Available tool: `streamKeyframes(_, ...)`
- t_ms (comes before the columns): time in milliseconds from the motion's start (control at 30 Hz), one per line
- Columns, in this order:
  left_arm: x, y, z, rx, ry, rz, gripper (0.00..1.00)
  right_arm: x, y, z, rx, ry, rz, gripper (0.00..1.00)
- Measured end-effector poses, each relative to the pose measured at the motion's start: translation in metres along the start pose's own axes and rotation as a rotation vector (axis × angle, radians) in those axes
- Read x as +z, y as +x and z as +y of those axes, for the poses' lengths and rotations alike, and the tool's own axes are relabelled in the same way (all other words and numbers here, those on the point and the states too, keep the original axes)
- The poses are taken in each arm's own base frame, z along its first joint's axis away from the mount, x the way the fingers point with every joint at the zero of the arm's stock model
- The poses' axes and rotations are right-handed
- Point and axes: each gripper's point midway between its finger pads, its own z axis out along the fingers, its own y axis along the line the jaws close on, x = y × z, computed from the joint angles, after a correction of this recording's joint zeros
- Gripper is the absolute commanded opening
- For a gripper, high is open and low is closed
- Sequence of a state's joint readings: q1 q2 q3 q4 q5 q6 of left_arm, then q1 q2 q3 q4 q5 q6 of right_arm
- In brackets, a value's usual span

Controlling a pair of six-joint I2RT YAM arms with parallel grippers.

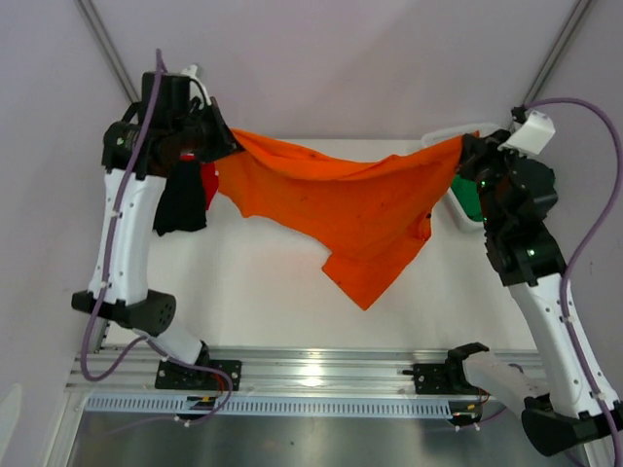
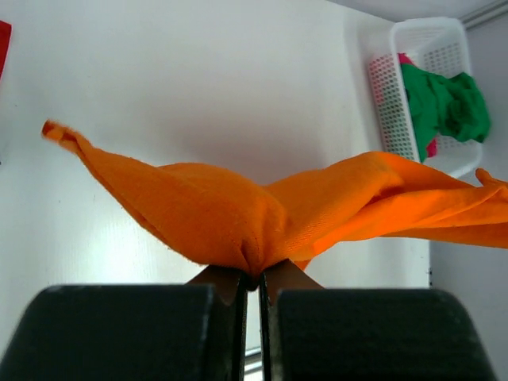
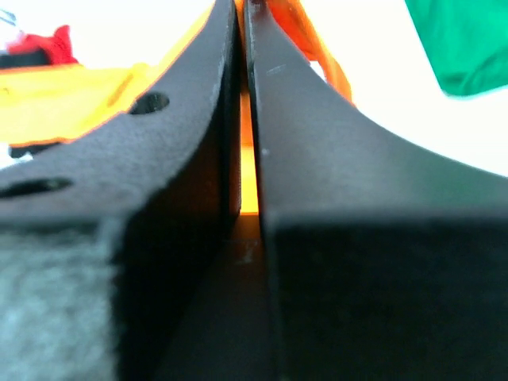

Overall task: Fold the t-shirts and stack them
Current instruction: Flatten out the tshirt

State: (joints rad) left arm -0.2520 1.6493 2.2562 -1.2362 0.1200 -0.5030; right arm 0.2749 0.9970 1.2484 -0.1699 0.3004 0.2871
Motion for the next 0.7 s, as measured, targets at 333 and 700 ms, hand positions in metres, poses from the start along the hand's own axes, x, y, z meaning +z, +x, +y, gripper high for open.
streamKeyframes(333,-0.097,0.011,-0.019,-0.028,0.107,-0.089,0.01,-0.074,-0.110,0.026,0.051,-0.086,-0.172,0.03)
streamKeyframes(700,-0.124,0.020,-0.024,-0.071,0.141,-0.104,0.01,-0.097,-0.158,0.033,0.124,-0.071,-0.170,0.02)
